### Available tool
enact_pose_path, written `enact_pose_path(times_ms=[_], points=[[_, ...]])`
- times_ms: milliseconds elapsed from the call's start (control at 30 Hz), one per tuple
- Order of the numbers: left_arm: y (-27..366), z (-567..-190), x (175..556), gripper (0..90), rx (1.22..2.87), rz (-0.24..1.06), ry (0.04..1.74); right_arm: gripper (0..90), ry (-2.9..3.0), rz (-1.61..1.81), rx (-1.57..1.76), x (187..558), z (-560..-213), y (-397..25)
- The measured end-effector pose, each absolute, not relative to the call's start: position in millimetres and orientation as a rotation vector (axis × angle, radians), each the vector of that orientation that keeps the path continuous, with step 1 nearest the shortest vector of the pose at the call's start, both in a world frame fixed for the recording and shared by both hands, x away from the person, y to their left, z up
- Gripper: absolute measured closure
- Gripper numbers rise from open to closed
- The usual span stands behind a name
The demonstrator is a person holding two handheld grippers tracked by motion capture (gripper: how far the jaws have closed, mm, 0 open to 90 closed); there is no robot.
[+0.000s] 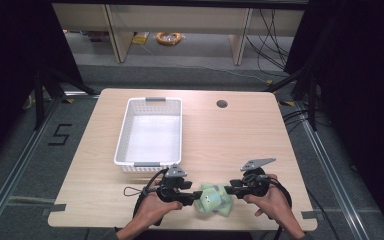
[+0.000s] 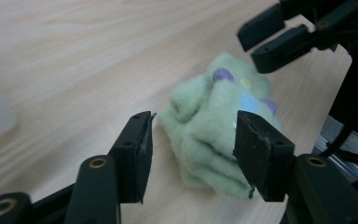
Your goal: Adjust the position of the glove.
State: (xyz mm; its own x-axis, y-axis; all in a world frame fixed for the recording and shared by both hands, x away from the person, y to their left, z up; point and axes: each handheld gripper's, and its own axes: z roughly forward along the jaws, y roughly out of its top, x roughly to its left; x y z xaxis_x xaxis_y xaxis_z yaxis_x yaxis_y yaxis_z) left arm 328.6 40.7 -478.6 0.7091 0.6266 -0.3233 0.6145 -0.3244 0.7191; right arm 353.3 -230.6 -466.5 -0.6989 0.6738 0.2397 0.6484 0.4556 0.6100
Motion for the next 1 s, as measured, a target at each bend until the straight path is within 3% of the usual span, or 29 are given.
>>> enact_pose_path(times_ms=[67,167,200,233,300,400,767,1000], points=[[37.0,-483.4,327.3,43.9,2.042,-0.014,0.948,59.6,2.684,1.069,1.212,360.8,-471.3,-227.3],[35.4,-489.3,328.4,51.2,2.045,-0.037,0.94,66.8,2.738,1.071,1.237,367.7,-478.2,-224.3],[35.4,-490.1,328.5,64.0,2.037,-0.027,0.931,72.4,2.76,1.092,1.22,369.4,-480.1,-224.3],[35.6,-489.9,328.8,64.0,2.038,-0.019,0.925,78.0,2.757,1.099,1.193,370.6,-480.6,-226.1],[36.0,-488.8,329.7,73.0,2.042,0.0,0.913,86.0,2.743,1.099,1.182,368.1,-478.3,-228.2],[35.8,-487.1,330.9,80.2,2.023,0.007,0.915,87.9,2.751,1.073,1.16,362.3,-474.9,-229.5],[32.8,-461.9,342.5,82.1,2.007,0.069,0.793,88.4,2.672,1.174,1.132,325.9,-449.5,-238.5],[22.6,-468.0,354.2,82.1,2.068,0.023,0.838,88.6,2.647,1.229,1.204,306.1,-456.6,-238.9]])
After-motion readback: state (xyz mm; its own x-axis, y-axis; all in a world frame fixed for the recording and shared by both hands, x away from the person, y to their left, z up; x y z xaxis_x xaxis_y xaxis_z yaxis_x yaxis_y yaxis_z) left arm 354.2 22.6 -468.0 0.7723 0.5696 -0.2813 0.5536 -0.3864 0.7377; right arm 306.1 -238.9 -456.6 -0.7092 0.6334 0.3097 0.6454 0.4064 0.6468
